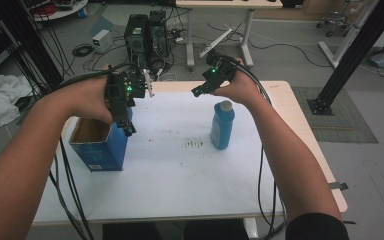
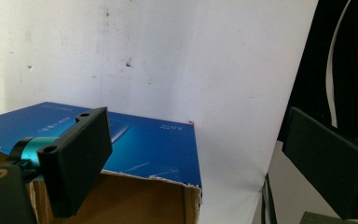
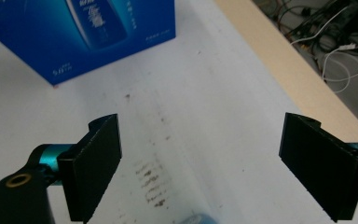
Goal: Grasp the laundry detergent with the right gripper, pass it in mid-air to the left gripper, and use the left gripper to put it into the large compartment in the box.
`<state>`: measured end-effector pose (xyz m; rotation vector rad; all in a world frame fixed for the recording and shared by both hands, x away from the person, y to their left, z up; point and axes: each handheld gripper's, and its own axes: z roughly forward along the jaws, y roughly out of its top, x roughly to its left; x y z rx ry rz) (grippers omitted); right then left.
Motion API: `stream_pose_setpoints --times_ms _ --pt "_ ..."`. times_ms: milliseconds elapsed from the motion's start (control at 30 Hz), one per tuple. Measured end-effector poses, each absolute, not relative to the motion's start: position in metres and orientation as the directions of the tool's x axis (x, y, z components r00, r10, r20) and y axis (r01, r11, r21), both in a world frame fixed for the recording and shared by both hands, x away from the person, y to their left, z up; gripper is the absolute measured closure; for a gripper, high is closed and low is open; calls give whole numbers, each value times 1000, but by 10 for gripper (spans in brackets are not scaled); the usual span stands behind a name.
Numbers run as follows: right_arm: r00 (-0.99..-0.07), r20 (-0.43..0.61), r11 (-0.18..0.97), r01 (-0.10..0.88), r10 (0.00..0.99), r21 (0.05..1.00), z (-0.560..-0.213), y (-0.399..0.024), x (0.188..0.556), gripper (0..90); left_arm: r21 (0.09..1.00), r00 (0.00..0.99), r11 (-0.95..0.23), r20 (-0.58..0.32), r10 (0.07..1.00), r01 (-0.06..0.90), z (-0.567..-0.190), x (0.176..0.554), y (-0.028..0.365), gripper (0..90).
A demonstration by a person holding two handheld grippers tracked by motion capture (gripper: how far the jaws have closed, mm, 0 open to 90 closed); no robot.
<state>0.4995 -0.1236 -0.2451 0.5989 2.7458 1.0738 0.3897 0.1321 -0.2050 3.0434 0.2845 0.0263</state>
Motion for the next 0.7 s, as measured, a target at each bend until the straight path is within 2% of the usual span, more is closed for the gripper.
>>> stream_pose_setpoints --times_ms 267,700 --pt "-891 33 597 330 452 731 -246 -139 501 121 83 983 -980 8 183 182 -205 389 130 82" --pt "-838 88 409 351 538 842 -256 -196 494 121 67 985 -983 14 174 173 -207 389 118 82"
